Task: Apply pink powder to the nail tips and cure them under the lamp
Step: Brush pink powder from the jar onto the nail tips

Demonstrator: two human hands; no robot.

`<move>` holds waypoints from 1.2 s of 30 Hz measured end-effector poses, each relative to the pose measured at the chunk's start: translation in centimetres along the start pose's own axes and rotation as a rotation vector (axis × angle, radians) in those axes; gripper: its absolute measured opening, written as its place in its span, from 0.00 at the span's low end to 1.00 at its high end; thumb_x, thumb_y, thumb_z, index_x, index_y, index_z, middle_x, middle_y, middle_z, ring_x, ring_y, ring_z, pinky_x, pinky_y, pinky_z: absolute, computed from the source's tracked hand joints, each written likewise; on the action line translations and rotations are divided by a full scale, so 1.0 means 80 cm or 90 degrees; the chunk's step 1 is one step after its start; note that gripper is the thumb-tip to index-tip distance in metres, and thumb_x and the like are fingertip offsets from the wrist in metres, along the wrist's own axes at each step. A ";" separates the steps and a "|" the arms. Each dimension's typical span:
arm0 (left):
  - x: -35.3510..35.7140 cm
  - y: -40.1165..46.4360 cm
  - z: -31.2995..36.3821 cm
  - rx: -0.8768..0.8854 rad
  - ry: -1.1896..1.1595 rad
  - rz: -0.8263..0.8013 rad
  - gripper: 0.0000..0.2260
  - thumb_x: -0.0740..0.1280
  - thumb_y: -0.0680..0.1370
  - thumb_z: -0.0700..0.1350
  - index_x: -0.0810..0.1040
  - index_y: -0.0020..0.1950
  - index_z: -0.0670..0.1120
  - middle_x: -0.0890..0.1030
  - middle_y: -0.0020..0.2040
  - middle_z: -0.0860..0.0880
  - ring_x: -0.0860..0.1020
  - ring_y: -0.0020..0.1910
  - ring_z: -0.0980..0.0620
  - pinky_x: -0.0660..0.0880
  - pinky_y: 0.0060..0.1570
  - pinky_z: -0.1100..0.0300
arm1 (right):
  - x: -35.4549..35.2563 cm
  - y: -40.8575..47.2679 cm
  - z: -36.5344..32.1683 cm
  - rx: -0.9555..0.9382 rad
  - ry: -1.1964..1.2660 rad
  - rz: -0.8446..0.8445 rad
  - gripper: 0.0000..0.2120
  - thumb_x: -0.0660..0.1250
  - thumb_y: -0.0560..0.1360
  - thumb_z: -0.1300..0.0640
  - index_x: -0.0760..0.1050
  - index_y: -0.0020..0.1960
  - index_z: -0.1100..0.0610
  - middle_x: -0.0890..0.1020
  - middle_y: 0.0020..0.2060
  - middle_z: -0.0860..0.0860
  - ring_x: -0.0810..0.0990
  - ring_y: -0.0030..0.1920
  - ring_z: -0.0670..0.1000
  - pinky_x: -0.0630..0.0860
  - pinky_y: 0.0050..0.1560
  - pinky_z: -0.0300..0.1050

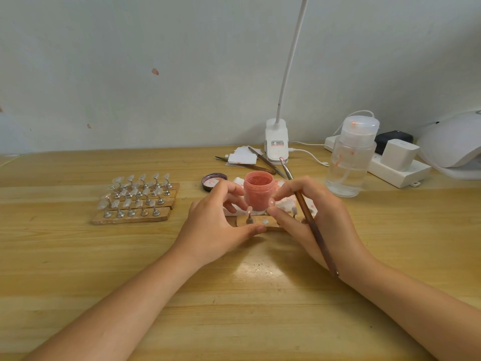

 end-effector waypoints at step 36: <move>0.001 0.000 -0.006 0.015 -0.004 -0.024 0.18 0.77 0.64 0.42 0.72 0.44 0.58 0.79 0.35 0.60 0.75 0.41 0.65 0.65 0.44 0.77 | -0.008 -0.001 0.013 0.017 -0.126 -0.089 0.11 0.74 0.66 0.51 0.74 0.45 0.49 0.78 0.43 0.39 0.75 0.48 0.42 0.70 0.52 0.43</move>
Point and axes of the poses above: each hand's wrist, its own y-axis towards the middle knuckle, its own x-axis out of the palm, z = x × y, the point moved 7 cm from there along y, towards the middle knuckle
